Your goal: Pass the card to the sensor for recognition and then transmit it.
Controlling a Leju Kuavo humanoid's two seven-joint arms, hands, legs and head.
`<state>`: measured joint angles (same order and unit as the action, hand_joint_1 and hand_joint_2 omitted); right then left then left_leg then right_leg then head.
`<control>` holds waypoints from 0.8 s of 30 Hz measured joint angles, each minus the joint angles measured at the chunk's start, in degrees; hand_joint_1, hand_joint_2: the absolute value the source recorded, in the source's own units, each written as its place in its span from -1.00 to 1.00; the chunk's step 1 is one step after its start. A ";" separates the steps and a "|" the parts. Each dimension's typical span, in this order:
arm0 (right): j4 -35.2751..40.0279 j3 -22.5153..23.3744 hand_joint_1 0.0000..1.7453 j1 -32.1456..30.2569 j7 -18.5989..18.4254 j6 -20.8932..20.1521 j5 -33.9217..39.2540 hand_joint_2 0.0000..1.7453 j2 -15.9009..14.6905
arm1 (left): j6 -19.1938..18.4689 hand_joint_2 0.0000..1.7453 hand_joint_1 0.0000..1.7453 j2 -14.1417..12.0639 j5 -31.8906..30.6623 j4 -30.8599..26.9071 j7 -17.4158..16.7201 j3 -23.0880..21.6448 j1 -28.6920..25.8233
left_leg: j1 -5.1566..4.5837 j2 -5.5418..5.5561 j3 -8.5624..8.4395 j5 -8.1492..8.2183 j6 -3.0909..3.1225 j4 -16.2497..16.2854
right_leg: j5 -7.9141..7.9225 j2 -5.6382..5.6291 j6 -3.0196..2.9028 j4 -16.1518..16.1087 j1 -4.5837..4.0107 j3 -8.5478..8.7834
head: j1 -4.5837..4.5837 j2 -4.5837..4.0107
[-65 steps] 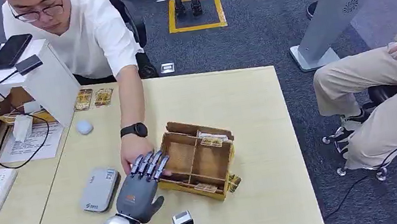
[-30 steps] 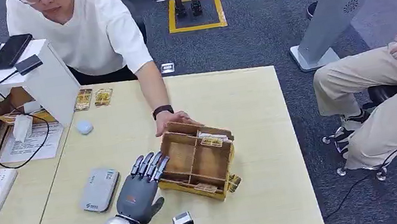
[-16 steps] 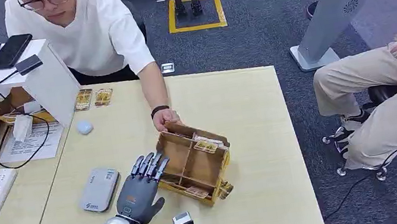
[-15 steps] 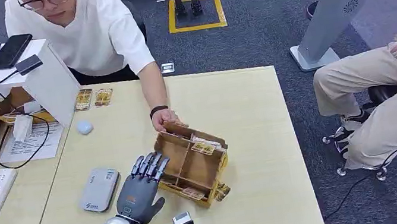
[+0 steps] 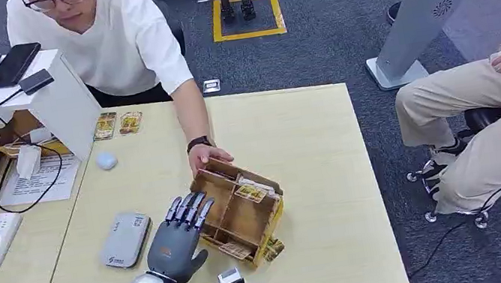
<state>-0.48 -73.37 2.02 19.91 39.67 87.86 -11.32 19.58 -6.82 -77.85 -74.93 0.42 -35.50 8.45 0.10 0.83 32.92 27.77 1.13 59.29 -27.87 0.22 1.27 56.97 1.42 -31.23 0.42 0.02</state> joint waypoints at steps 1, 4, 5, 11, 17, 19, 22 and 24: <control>0.00 0.00 -1.00 0.00 0.00 0.00 0.00 1.00 0.00 | 0.00 1.00 -1.00 0.00 0.00 0.00 0.00 0.00 0.00 | 0.00 0.00 0.00 0.00 0.00 0.00 | 0.00 0.00 0.00 0.00 0.00 0.00 | 0.00 0.00; 0.00 0.00 -1.00 0.00 0.00 0.00 0.00 1.00 0.00 | 0.00 1.00 -1.00 0.00 0.00 0.00 0.00 0.00 0.00 | 0.00 0.00 0.00 0.00 0.00 0.00 | 0.00 0.00 0.00 0.00 0.00 0.00 | 0.00 0.00; 0.00 0.00 -1.00 0.00 0.00 0.00 0.00 1.00 0.00 | 0.00 1.00 -1.00 0.00 0.00 0.00 0.00 0.00 0.00 | 0.00 0.00 0.00 0.00 0.00 0.00 | 0.00 0.00 0.00 0.00 0.00 0.00 | 0.00 -0.02; 0.00 -0.09 -1.00 0.03 0.02 0.00 0.00 1.00 0.07 | 0.18 1.00 -1.00 0.04 0.09 0.00 0.13 0.00 0.02 | 0.00 0.00 0.00 0.00 0.00 0.00 | 0.00 0.00 0.00 0.00 0.00 0.00 | 0.00 -0.02; 0.00 -0.22 -1.00 0.22 0.02 0.00 0.00 1.00 0.13 | 0.24 1.00 -1.00 0.13 0.33 0.00 0.28 0.02 0.16 | 0.00 0.00 0.00 0.00 0.00 0.00 | 0.00 0.00 0.00 0.00 0.00 0.00 | 0.00 0.00; 0.00 -0.22 -1.00 0.30 0.02 0.00 0.00 1.00 0.15 | 0.24 1.00 -1.00 0.13 0.33 0.00 0.28 0.02 0.19 | 0.00 0.00 0.00 0.00 0.00 0.00 | 0.00 0.00 0.00 0.00 0.00 0.00 | 0.00 -0.02; 0.00 -0.24 -1.00 0.35 0.02 0.00 0.00 1.00 0.15 | 0.24 1.00 -0.96 0.13 0.35 0.00 0.31 0.02 0.23 | 0.00 0.00 0.00 0.00 0.00 0.00 | 0.00 0.00 0.00 0.00 0.00 0.00 | 0.00 -0.02; 0.00 -0.24 -1.00 0.38 0.02 0.00 0.00 1.00 0.15 | 0.24 1.00 -0.86 0.13 0.35 0.00 0.28 0.02 0.26 | 0.00 0.00 0.00 0.00 0.00 0.00 | 0.00 0.00 0.00 0.00 0.00 0.00 | 0.00 0.00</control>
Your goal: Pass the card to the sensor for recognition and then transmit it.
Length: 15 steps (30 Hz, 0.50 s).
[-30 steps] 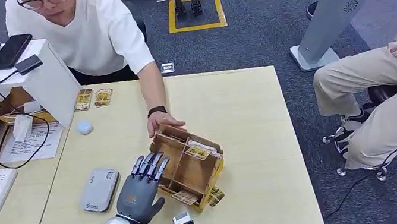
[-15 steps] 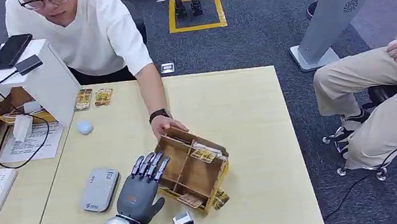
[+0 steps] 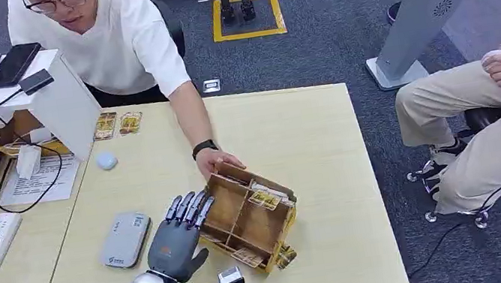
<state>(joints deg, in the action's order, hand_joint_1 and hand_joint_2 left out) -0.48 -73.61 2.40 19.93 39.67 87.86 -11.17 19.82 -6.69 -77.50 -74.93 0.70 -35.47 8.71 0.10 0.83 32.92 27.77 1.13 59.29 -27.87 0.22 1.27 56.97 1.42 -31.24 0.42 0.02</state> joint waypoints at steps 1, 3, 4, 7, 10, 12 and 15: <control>0.00 0.00 -1.00 0.02 0.00 0.00 0.00 1.00 0.00 | 0.00 1.00 -0.76 0.00 0.00 0.00 0.00 0.02 0.02 | 0.00 0.00 0.00 0.00 0.00 0.00 | 0.00 0.00 0.00 0.00 0.00 0.00 | 0.00 -0.02; 0.00 0.00 -1.00 0.06 0.00 0.00 -0.04 1.00 0.02 | 0.07 1.00 0.02 0.00 0.18 0.00 0.02 0.02 0.08 | 0.00 0.00 0.00 0.00 0.00 0.00 | 0.00 0.00 0.00 0.00 0.00 0.00 | 0.00 0.00; 0.00 -0.02 -1.00 0.10 0.00 0.00 -0.13 1.00 0.02 | 0.18 1.00 0.30 0.02 0.35 0.02 0.02 0.07 0.13 | 0.00 0.00 0.00 0.00 0.00 0.00 | 0.00 0.00 0.00 0.00 0.00 0.00 | 0.00 -0.02; 0.00 -0.13 -1.00 0.25 -0.02 0.00 -0.26 1.00 0.09 | 1.25 1.00 0.88 0.04 0.50 0.11 0.20 0.26 0.36 | 0.00 0.00 0.00 0.00 0.00 0.00 | 0.00 0.00 0.00 0.00 0.00 0.00 | 0.00 0.00; 0.00 -0.39 -1.00 0.37 -0.02 0.00 -0.28 1.00 0.15 | 1.95 1.00 0.88 0.07 0.50 0.28 0.35 0.37 0.49 | 0.00 0.00 0.00 0.00 0.00 0.00 | 0.00 0.00 0.00 0.00 0.00 0.00 | 0.00 0.00; 0.00 -0.59 -1.00 0.44 -0.13 0.00 -0.33 1.00 0.20 | 2.47 1.00 0.90 0.15 0.50 0.33 0.37 0.39 0.59 | 0.00 0.00 0.00 0.00 0.00 0.00 | 0.00 0.00 0.00 0.00 0.00 0.00 | 0.00 -0.02; 0.00 -0.76 -1.00 0.54 -0.28 0.00 -0.33 1.00 0.24 | 2.67 1.00 0.88 0.44 0.50 0.57 0.44 0.68 0.68 | 0.00 0.00 0.00 0.00 0.00 0.00 | 0.00 0.00 0.00 0.00 0.00 0.00 | 0.00 0.00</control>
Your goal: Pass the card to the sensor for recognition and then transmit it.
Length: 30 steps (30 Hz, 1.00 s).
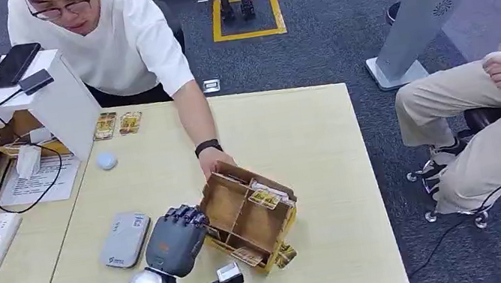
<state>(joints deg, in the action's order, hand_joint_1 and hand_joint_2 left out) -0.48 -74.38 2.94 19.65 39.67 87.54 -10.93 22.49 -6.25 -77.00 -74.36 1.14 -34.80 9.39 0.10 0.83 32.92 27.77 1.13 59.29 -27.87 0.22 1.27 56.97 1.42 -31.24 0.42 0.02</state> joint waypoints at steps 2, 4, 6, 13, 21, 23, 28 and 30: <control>0.00 -0.15 -1.00 0.04 -0.09 0.00 0.02 1.00 0.02 | 0.09 1.00 0.80 0.13 0.00 0.07 0.04 0.18 0.04 | 0.00 0.00 0.00 0.00 0.00 0.00 | 0.00 0.00 0.00 0.00 0.00 0.00 | 0.00 0.00; 0.00 -0.20 -1.00 0.05 -0.09 0.00 0.02 1.00 0.04 | 0.09 1.00 0.88 0.13 -0.02 0.07 0.09 0.22 0.05 | 0.00 0.00 0.00 0.00 0.00 0.00 | 0.00 0.00 0.00 0.00 0.00 0.00 | 0.00 -0.02; 0.00 -0.22 -1.00 0.05 -0.04 0.00 0.06 1.00 0.07 | 0.07 1.00 1.00 0.15 0.22 0.15 0.64 0.22 0.05 | 0.00 0.00 0.00 0.00 0.00 0.00 | 0.00 0.00 0.00 0.00 0.00 0.00 | 0.00 0.00; 0.00 -0.31 -1.00 0.05 0.04 0.00 0.26 1.00 0.09 | -0.35 1.00 0.90 0.15 2.14 0.61 2.51 0.22 0.12 | 0.00 -0.01 -0.01 0.00 0.00 0.00 | 0.00 -0.01 0.00 0.00 0.00 0.00 | 0.00 0.00; 0.00 -0.42 -1.00 0.05 0.28 0.00 0.48 1.00 0.09 | -1.18 1.00 1.00 0.13 3.45 0.90 3.58 0.22 0.10 | 0.00 0.00 0.00 0.00 0.00 0.00 | 0.00 0.00 0.00 0.00 0.00 0.00 | 0.00 -0.02; 0.00 -0.42 -1.00 0.05 0.28 0.00 0.48 1.00 0.09 | -1.31 1.00 1.00 0.13 3.54 0.90 3.61 0.22 0.10 | 0.00 0.00 0.00 0.00 0.00 0.00 | 0.00 0.00 0.00 0.00 0.00 0.00 | 0.00 -0.02; 0.00 -0.42 -1.00 0.04 0.26 0.00 0.39 1.00 0.09 | -1.13 1.00 1.00 0.13 3.61 0.90 3.52 0.22 0.00 | 0.00 0.00 0.00 0.00 0.00 0.00 | 0.00 0.00 0.00 0.00 0.00 0.01 | 0.00 0.00; 0.00 -0.42 -1.00 0.03 0.26 0.00 0.39 1.00 0.09 | -0.76 1.00 1.00 0.11 3.56 0.90 3.30 0.22 -0.13 | 0.00 0.00 0.00 0.00 0.00 0.00 | 0.00 0.00 0.00 0.00 0.00 0.01 | 0.00 0.00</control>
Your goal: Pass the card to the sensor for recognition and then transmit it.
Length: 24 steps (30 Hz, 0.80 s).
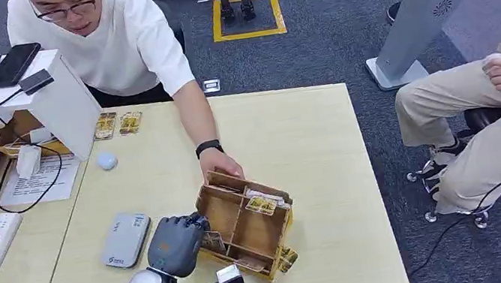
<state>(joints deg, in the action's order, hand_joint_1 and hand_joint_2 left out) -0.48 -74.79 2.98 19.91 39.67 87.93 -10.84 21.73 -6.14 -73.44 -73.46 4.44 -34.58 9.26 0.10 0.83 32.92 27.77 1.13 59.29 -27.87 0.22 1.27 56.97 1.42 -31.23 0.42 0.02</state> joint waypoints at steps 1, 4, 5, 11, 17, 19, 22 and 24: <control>0.00 0.00 -1.00 -0.01 0.00 0.00 0.00 1.00 0.00 | 0.22 1.00 1.00 0.00 -0.15 0.00 -0.33 0.02 -0.08 | 0.00 0.00 0.00 0.00 0.00 0.00 | 0.00 0.00 0.00 0.00 0.00 0.00 | 0.00 -0.02; 0.00 0.00 -1.00 -0.02 0.00 0.00 -0.15 1.00 0.00 | 0.87 1.00 1.00 0.00 -0.48 0.00 -0.85 0.04 -0.26 | 0.00 0.00 0.00 0.00 0.00 0.00 | 0.00 0.00 0.00 0.00 0.00 0.00 | 0.00 -0.02; 0.00 0.00 -1.00 -0.01 0.00 0.00 -0.17 1.00 0.00 | 1.11 1.00 1.00 0.00 -0.50 0.00 -0.87 0.09 -0.32 | 0.00 0.00 0.00 0.00 0.00 0.00 | 0.00 0.00 0.00 0.00 0.00 0.00 | 0.00 -0.02; 0.00 0.00 -1.00 -0.02 0.00 0.00 -0.20 1.00 0.00 | 8.00 1.00 1.00 0.18 0.70 -0.61 -0.76 0.50 -1.39 | 0.00 0.01 0.01 0.00 0.00 0.00 | 0.00 0.02 0.00 0.00 0.00 -0.01 | 0.00 0.00; 0.00 -0.06 -1.00 0.01 0.02 0.00 -0.26 1.00 0.00 | 17.11 1.00 1.00 1.51 2.10 -2.95 0.74 2.23 -2.37 | 0.00 0.02 0.02 0.00 0.00 0.00 | 0.00 0.02 0.00 0.00 0.00 -0.01 | 0.00 0.00; 0.00 -0.07 -1.00 0.00 0.04 0.00 -0.26 1.00 0.00 | 17.66 1.00 1.00 2.12 2.27 -4.45 1.46 3.24 -2.70 | 0.00 0.02 0.02 0.00 0.00 0.00 | 0.00 0.02 0.00 0.00 0.00 -0.01 | 0.00 0.00; 0.00 -0.07 -1.00 0.01 0.07 0.00 -0.26 1.00 0.00 | 17.86 1.00 1.00 2.71 2.27 -5.64 1.51 4.31 -2.98 | -0.01 0.02 0.02 0.00 0.00 0.00 | 0.00 0.02 0.00 0.00 0.00 -0.01 | 0.00 0.00; 0.00 -0.06 -1.00 0.01 0.09 0.00 -0.26 1.00 0.00 | 17.86 1.00 1.00 2.84 2.30 -6.03 1.51 4.57 -3.09 | -0.01 0.02 0.01 0.00 0.00 0.00 | 0.00 0.02 0.00 0.00 0.00 -0.01 | 0.00 0.00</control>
<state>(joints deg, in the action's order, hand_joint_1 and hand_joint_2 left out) -0.48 -74.86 2.98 20.00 39.67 87.67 -10.84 39.58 -3.30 -71.14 -79.49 5.95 -30.01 6.17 0.09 0.84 32.93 27.77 1.13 59.29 -27.87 0.23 1.28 56.96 1.42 -31.24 0.41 0.02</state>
